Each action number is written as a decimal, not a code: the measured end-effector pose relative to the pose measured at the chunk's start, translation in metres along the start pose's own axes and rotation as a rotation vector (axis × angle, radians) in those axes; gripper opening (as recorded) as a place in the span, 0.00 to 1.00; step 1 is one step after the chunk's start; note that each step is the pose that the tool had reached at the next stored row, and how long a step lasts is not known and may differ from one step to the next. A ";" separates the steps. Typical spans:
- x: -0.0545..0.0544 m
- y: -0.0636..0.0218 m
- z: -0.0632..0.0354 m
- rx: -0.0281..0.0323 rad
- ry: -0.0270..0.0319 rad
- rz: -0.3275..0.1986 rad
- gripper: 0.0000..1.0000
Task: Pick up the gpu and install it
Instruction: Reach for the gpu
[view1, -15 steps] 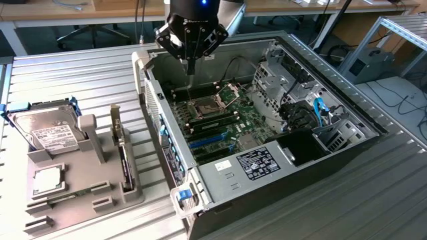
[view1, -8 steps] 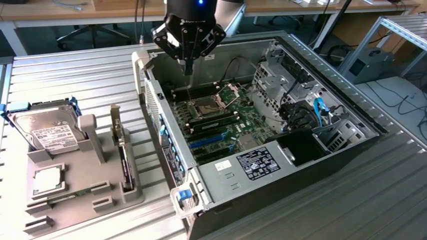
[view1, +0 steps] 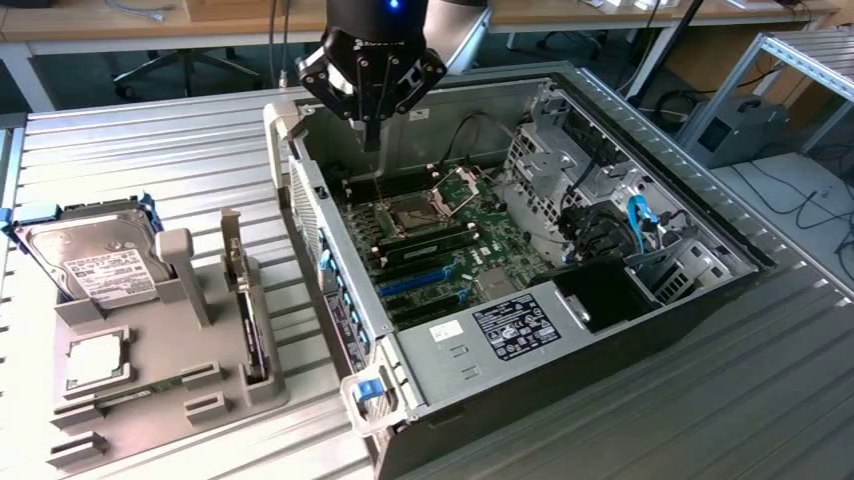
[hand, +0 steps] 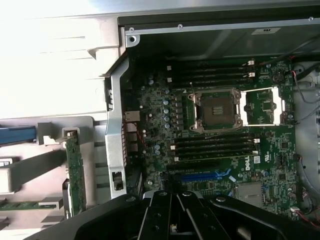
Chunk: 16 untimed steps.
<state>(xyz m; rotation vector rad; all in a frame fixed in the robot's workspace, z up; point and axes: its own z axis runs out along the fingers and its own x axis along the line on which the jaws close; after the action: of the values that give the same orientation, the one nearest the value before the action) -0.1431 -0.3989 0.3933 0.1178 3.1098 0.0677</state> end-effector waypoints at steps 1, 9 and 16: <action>0.001 -0.0001 -0.0001 0.0000 -0.0001 0.000 0.11; 0.006 -0.0005 -0.0002 0.0000 -0.0007 0.000 0.11; 0.012 -0.0009 -0.0004 0.0000 -0.0009 0.000 0.11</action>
<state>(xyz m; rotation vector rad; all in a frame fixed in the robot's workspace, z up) -0.1549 -0.3989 0.3933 0.1178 3.1089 0.0677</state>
